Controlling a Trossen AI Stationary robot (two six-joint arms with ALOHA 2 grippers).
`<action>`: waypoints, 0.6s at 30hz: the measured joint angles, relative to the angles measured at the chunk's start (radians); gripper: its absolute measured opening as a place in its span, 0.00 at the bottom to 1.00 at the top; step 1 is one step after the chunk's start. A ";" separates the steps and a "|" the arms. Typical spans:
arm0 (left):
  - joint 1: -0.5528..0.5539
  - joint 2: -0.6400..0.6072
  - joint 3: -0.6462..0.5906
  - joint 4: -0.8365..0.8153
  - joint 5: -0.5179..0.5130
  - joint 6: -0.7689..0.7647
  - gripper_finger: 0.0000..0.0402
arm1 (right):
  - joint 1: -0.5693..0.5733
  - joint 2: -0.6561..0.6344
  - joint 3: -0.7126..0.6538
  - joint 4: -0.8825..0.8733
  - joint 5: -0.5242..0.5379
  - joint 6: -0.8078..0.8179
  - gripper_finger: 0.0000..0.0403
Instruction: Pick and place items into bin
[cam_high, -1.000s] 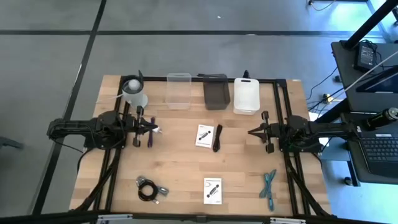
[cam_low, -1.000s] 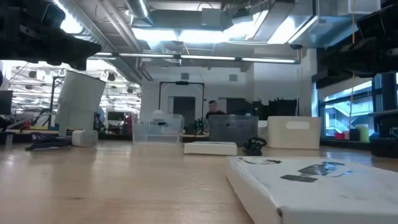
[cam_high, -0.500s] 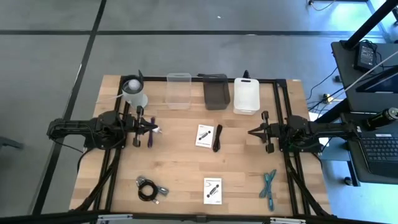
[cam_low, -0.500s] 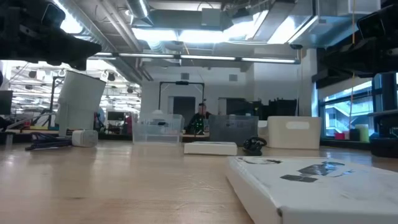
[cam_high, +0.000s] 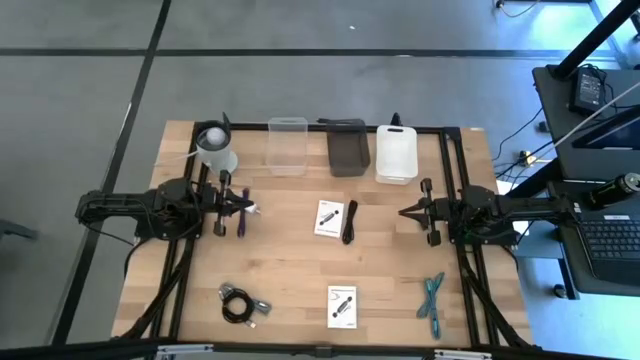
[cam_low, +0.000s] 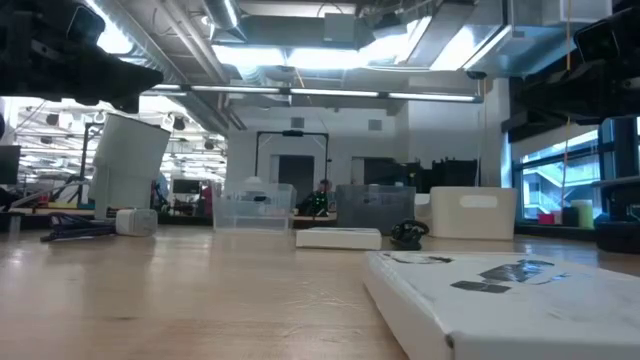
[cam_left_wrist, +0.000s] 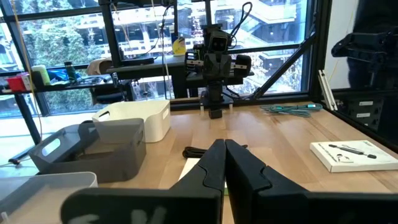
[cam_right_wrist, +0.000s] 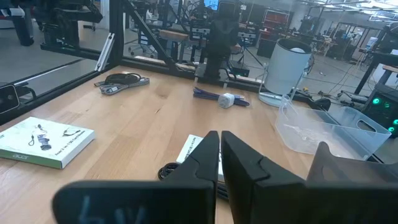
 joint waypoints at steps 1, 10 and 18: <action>0.000 0.000 0.000 0.000 0.000 0.000 0.01 | 0.000 0.000 0.000 0.000 0.000 0.000 0.06; 0.000 0.000 0.000 0.000 0.000 0.000 0.01 | 0.000 0.000 0.000 0.000 0.000 0.000 0.06; 0.000 0.000 0.000 0.000 0.000 0.000 0.01 | 0.000 0.001 0.000 0.046 0.011 0.185 0.06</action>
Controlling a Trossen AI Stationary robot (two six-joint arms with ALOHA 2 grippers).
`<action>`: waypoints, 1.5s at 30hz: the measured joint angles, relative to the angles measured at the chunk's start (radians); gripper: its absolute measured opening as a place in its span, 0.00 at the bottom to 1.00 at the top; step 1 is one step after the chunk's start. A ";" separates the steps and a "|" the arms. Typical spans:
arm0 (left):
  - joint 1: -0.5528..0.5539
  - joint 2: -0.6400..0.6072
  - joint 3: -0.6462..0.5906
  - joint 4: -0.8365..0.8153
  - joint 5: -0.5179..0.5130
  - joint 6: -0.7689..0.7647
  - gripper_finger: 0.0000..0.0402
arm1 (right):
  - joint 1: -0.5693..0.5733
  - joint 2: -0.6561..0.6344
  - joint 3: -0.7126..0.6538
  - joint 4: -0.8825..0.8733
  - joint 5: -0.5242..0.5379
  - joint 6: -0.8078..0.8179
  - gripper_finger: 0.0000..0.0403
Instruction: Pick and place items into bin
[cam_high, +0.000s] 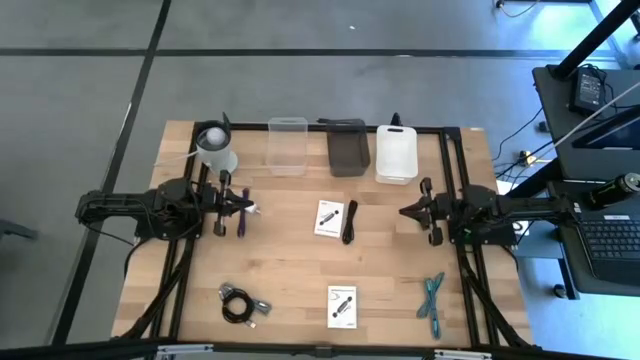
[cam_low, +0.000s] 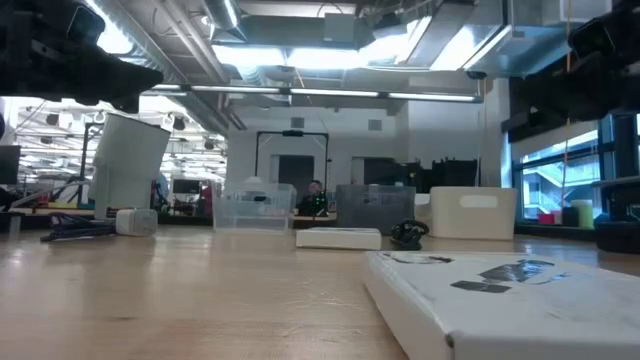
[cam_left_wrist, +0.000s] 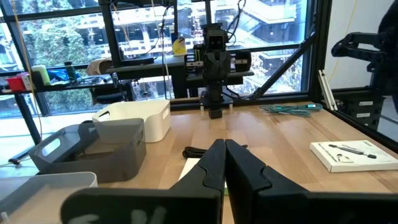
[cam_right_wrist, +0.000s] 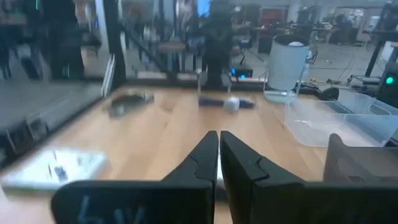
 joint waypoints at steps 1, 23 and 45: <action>0.000 0.000 0.000 0.000 0.000 0.000 0.01 | 0.000 0.000 0.000 0.010 0.007 0.015 0.06; 0.000 0.000 0.000 0.000 0.000 0.000 0.01 | 0.000 0.082 0.177 0.310 0.338 -0.017 0.01; 0.000 0.000 0.000 0.000 0.002 0.000 0.01 | -0.213 0.975 1.211 -1.299 0.495 0.724 0.01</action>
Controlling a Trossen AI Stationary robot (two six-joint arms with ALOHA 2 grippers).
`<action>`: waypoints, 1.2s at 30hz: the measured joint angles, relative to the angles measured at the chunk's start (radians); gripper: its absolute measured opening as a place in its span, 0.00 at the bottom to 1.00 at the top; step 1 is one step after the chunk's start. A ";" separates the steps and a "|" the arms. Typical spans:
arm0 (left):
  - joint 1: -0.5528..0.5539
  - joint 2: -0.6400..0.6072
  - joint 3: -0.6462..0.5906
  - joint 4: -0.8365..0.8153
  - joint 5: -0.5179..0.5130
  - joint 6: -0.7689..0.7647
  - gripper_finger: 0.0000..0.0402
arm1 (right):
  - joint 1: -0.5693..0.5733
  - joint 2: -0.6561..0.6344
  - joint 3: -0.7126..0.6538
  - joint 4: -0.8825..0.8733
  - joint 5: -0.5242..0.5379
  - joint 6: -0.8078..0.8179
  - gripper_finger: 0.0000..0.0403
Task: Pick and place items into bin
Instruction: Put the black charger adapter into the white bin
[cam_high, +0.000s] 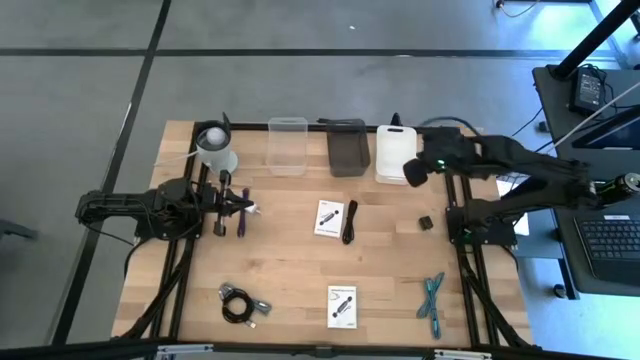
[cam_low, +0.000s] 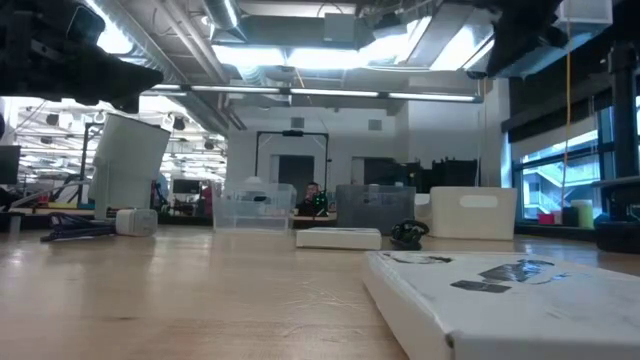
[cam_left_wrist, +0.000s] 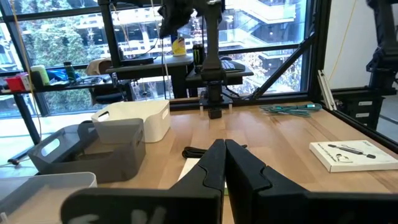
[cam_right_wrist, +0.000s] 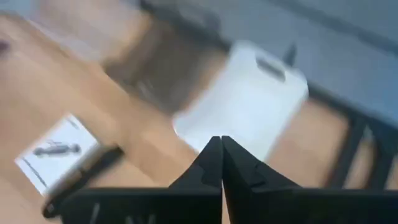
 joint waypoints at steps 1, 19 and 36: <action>0.000 0.000 0.000 0.000 0.000 0.000 0.01 | -0.019 0.027 0.014 -0.041 -0.033 0.017 0.01; 0.000 0.000 0.000 0.000 0.001 0.000 0.01 | -0.127 0.221 -0.328 -0.149 -0.387 0.031 0.34; 0.000 0.000 0.000 0.000 0.001 0.000 0.01 | -0.123 0.252 -0.454 0.016 -0.541 0.062 0.59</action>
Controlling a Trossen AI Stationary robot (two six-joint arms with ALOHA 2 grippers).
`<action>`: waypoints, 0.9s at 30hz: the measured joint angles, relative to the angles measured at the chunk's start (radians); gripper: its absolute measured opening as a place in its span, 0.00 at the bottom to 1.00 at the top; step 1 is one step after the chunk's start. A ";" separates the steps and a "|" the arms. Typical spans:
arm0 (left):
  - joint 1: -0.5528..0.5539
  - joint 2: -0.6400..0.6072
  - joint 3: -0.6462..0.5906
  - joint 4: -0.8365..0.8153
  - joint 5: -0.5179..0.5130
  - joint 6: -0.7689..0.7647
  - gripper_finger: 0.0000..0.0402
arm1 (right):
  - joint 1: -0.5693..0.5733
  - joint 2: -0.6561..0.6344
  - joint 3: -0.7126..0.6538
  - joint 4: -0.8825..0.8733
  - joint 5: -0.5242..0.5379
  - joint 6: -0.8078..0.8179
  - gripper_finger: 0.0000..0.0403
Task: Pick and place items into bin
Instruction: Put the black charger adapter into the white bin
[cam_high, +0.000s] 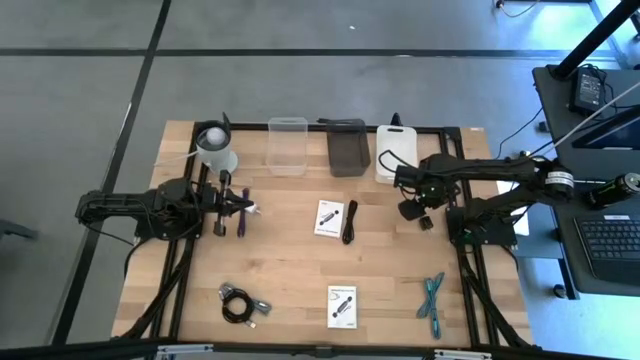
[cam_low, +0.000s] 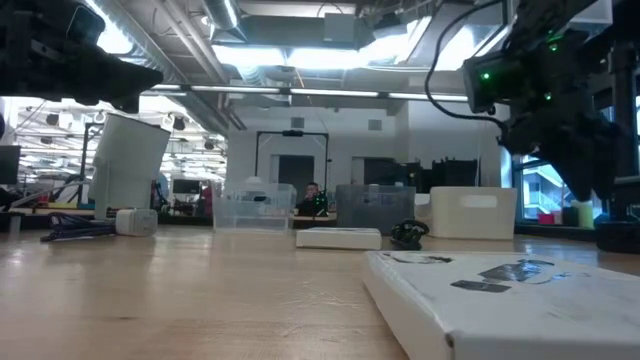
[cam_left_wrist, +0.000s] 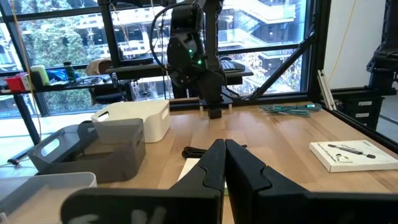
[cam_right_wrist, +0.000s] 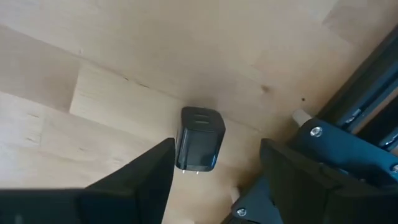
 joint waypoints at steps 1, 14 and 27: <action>0.000 0.000 0.000 0.000 0.000 0.000 0.01 | 0.005 0.008 0.000 0.000 0.000 -0.006 0.59; 0.000 0.000 0.000 0.000 0.000 0.000 0.01 | 0.075 0.224 0.000 -0.001 -0.045 0.022 0.59; 0.000 0.000 0.000 0.000 0.000 0.000 0.01 | 0.085 0.332 -0.001 0.043 -0.078 0.022 0.59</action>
